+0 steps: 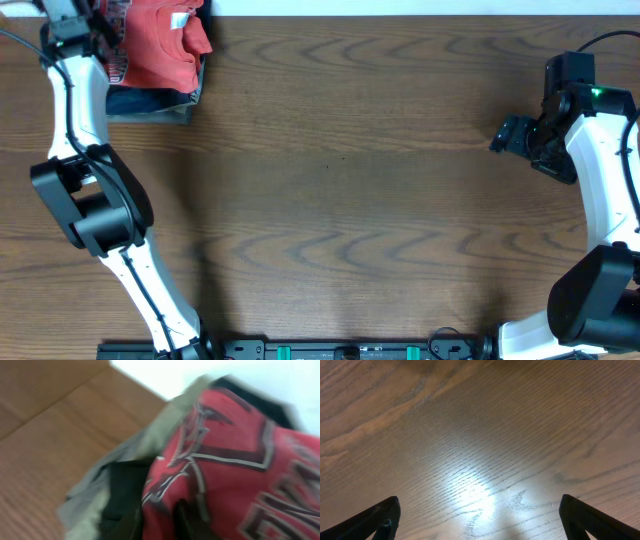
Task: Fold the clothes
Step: 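Carry the folded shirt to the upper-left clothes stack with the left gripper, then lower the shirt onto the stack and open the left gripper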
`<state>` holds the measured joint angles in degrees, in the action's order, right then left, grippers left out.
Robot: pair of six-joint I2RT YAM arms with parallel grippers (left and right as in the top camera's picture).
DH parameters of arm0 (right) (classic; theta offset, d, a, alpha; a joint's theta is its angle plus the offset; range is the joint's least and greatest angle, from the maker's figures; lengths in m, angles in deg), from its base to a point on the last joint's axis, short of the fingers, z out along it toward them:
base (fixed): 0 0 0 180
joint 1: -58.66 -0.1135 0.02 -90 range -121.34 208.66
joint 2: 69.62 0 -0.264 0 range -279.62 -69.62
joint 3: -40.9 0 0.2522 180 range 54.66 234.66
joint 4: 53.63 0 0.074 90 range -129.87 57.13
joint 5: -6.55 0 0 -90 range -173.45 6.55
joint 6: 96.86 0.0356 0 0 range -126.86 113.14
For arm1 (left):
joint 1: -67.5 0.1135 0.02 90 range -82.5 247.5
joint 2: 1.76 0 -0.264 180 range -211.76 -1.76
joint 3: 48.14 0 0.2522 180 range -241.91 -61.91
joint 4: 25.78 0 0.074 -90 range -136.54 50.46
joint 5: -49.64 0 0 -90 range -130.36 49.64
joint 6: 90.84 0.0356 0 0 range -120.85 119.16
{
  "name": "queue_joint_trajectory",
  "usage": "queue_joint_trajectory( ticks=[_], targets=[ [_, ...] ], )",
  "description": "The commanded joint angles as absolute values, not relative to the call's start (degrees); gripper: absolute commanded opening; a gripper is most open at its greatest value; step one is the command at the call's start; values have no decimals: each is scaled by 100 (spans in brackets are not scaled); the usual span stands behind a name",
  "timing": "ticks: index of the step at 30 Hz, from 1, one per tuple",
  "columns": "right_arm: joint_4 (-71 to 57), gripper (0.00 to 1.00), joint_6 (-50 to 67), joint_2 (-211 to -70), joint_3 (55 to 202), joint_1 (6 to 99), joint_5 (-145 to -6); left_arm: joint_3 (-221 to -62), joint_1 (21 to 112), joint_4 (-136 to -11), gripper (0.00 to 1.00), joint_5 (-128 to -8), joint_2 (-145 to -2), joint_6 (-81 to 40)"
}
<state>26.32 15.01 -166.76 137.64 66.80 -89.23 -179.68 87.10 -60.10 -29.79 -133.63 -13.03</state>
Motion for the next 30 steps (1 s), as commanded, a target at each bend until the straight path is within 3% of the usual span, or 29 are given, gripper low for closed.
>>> queue_joint_trajectory(
  ticks=[1,5,9,10,13,18,28,30],
  targets=[
    [2634,99,1450,-16628,13817,6684,-8921,-18049,8950,-6136,23,-2701,-13475,-1296],
    [2634,99,1450,-16628,13817,6684,-8921,-18051,9079,-6204,30,-2701,-13389,-1296],
    [2634,99,1450,-16628,13817,6684,-8921,-18053,9049,-6220,30,-2756,-13037,-1303],
    [2634,99,1450,-16628,13817,6684,-8921,-18053,9009,-6220,29,-2819,-12913,-1325],
    [2632,99,1450,-16628,13817,6684,-8921,-18053,8883,-6202,11,-3197,-12622,-1500],
    [2634,99,1450,-16628,13817,6684,-8921,-18053,8552,-6003,11,-4321,-12465,-1664],
    [2634,99,1450,-16628,13817,6684,-8921,-18049,8004,-5455,12,-4336,-13289,-1548],
    [2634,99,1450,-16628,13817,6684,-8921,-18049,8002,-5258,17,-4336,-13597,-1550]
  ],
)
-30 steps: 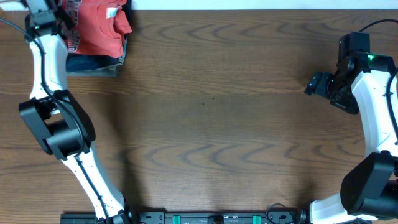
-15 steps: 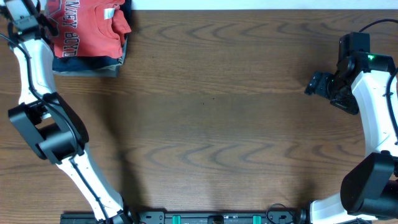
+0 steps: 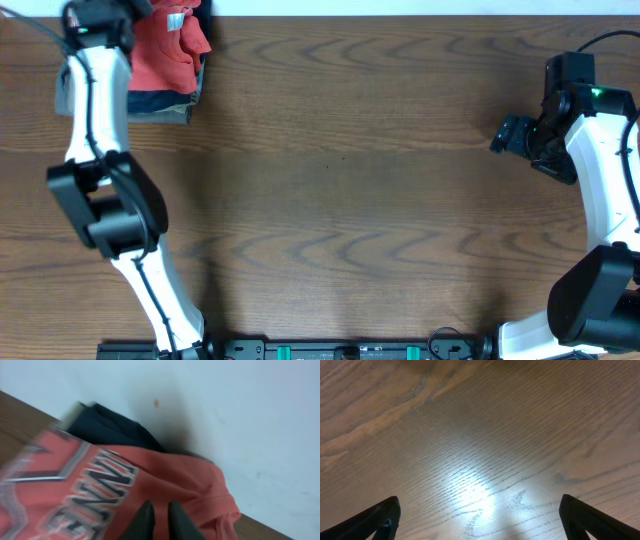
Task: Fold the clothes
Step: 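Lower the shirt onto the stack and open the left gripper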
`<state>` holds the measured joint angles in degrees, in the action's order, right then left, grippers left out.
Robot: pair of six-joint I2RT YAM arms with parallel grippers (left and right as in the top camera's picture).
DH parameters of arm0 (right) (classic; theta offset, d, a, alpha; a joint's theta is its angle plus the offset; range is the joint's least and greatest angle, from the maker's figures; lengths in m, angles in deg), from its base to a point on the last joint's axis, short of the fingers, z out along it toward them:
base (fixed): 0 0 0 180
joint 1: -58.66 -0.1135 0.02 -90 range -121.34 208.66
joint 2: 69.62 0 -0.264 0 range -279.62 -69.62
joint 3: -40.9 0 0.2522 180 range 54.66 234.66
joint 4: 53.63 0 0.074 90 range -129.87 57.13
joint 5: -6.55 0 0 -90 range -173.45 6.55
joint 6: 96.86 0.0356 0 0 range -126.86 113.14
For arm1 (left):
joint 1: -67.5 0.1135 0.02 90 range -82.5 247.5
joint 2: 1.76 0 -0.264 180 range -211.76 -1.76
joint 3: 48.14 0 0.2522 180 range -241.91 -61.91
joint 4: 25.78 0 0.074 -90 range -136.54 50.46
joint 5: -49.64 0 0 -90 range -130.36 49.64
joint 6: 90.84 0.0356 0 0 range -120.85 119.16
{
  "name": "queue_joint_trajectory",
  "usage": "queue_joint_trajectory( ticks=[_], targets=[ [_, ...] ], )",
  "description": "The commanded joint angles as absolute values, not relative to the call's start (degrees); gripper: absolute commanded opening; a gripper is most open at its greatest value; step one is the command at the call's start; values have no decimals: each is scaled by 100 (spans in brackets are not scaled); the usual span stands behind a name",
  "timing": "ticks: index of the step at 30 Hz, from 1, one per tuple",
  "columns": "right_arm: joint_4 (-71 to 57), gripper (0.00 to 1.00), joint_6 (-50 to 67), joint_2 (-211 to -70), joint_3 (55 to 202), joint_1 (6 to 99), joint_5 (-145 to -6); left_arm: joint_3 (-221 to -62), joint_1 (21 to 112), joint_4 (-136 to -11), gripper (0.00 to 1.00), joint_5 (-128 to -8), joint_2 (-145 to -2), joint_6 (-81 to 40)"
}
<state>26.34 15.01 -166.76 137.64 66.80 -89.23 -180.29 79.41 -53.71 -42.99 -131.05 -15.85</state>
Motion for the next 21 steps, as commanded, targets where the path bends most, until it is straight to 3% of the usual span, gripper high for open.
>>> queue_joint_trajectory(
  ticks=[1,3,8,14,17,19,21],
  targets=[
    [2634,99,1450,-16628,13817,6684,-8921,-18049,8002,-5218,17,-4338,-13706,-1552],
    [2632,99,1450,-16628,13817,6684,-8921,-18049,8026,-5240,25,-4336,-13990,-1550],
    [2634,99,1450,-16628,13817,6684,-8921,-18049,8128,-5496,26,-4338,-14170,-1554],
    [2634,99,1450,-16628,13817,6684,-8918,-18051,8163,-5640,34,-4343,-13612,-1589],
    [2634,99,1450,-16628,13817,6684,-8921,-18051,8142,-5944,56,-4445,-13123,-1635],
    [2634,99,1450,-16628,13817,6684,-8921,-18051,8135,-6311,65,-4572,-12740,-1734],
    [2634,99,1450,-16628,13817,6684,-8921,-18051,8135,-6768,92,-4754,-12356,-1906]
  ],
)
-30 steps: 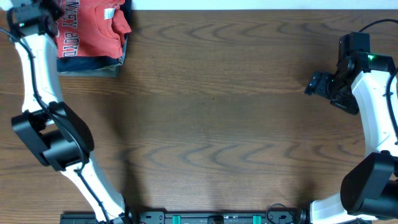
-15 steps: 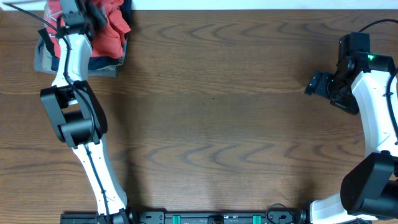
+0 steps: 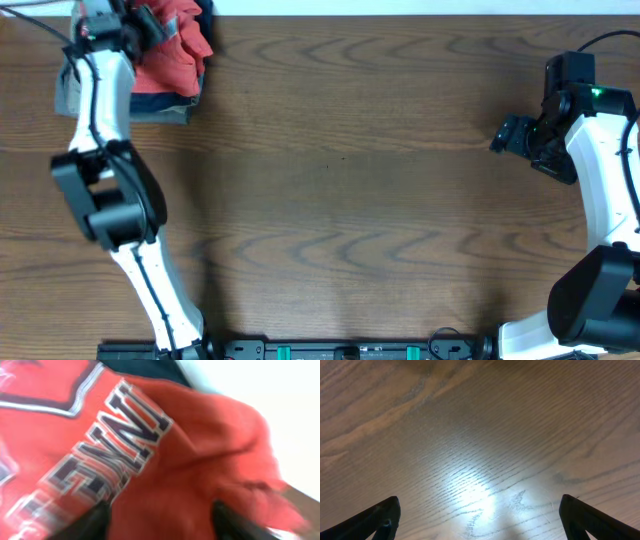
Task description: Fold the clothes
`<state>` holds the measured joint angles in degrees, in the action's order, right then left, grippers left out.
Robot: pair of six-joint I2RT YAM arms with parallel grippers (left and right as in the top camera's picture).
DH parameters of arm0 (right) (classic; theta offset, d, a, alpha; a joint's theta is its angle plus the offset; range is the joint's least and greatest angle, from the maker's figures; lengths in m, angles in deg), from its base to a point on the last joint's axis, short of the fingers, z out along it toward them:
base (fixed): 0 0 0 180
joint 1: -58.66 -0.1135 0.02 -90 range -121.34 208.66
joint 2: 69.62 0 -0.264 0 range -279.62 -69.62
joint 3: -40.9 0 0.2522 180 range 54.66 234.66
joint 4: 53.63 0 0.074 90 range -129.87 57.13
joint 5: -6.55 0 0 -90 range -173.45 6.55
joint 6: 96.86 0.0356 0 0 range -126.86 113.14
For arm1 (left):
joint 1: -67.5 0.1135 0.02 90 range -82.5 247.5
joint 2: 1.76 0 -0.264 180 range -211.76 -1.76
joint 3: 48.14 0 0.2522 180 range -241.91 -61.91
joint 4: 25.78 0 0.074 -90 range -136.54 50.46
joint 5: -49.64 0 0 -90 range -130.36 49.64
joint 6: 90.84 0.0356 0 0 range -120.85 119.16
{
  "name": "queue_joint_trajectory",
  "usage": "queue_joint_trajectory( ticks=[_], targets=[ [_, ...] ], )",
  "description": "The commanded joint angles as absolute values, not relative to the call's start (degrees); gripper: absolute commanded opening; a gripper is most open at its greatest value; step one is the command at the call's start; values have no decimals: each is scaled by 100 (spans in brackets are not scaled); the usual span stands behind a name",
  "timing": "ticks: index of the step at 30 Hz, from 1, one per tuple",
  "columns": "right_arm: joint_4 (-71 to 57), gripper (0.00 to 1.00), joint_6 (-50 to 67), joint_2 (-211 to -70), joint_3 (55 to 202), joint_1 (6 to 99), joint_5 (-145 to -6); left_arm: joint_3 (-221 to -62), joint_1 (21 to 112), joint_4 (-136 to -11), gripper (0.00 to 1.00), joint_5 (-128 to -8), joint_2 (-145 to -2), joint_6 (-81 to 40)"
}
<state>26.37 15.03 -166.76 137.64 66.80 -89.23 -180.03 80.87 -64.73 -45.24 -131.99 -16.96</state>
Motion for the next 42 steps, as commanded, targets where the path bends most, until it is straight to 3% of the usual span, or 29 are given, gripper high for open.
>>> queue_joint_trajectory(
  ticks=[1,11,16,32,42],
  targets=[
    [2634,99,1450,-16628,13817,6684,-8921,-18051,8135,-7028,98,-4848,-12174,-1967],
    [2634,99,1450,-16628,13817,6684,-8921,-18043,8043,-10490,98,-5497,-10797,-1685],
    [2634,99,1450,-16628,13817,6684,-8921,-17662,7626,-11415,98,-5494,-10218,-1089],
    [2634,99,1450,-16628,13817,6684,-8921,-13960,5442,-10906,98,-5494,-5768,-1657],
    [2634,99,1450,-16628,13817,6684,-8921,-13450,5230,-11327,98,-5490,-4483,-1856]
  ],
)
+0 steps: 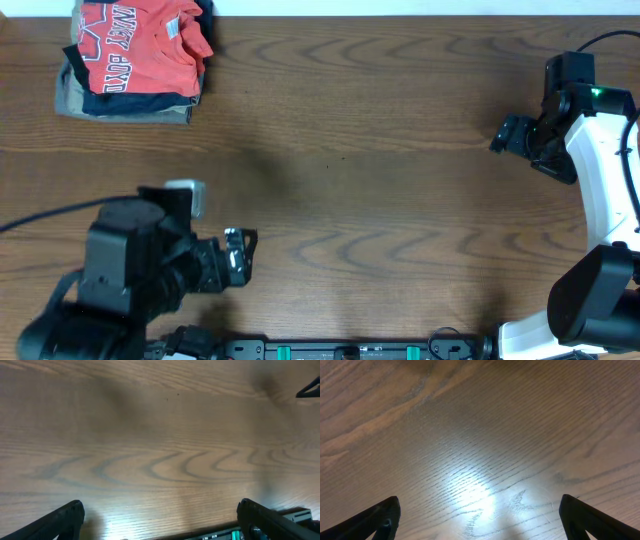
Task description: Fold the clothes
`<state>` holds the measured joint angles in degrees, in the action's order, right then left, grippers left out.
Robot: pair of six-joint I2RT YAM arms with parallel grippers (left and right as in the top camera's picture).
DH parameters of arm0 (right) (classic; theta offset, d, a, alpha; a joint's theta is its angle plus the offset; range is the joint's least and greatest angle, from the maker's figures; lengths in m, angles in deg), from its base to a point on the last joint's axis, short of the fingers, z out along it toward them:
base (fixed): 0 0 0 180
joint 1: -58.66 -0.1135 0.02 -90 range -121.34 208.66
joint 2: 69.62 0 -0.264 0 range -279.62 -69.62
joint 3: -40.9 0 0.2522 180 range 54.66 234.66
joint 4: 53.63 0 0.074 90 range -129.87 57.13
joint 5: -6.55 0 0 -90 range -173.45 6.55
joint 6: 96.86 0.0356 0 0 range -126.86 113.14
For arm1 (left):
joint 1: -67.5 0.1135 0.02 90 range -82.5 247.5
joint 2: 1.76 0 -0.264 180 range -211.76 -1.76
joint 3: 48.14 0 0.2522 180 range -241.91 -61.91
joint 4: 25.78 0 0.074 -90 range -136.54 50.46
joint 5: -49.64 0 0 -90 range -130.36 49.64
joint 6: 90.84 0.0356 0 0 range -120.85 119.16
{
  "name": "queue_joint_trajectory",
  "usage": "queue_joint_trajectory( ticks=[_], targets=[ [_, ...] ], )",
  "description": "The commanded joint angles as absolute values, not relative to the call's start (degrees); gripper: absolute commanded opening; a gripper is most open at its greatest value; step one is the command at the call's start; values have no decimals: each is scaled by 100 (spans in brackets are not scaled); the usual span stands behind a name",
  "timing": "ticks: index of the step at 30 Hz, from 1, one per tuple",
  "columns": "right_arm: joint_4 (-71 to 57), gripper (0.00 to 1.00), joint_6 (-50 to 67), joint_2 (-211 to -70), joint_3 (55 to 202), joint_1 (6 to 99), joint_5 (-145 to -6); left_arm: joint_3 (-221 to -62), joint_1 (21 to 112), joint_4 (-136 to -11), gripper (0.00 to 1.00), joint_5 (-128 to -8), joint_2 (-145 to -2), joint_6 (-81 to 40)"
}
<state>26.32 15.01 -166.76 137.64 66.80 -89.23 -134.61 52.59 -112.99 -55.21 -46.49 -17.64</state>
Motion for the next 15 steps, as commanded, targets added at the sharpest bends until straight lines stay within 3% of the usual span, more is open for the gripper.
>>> queue_joint_trajectory(
  ticks=[1,15],
  targets=[
    [2634,99,1450,-16628,13817,6684,-8921,-13450,5230,-11327,98,-5490,-4456,-1856],
    [2634,99,1450,-16628,13817,6684,-8921,-12906,5232,-11295,98,-5278,-4428,-1408]
  ],
)
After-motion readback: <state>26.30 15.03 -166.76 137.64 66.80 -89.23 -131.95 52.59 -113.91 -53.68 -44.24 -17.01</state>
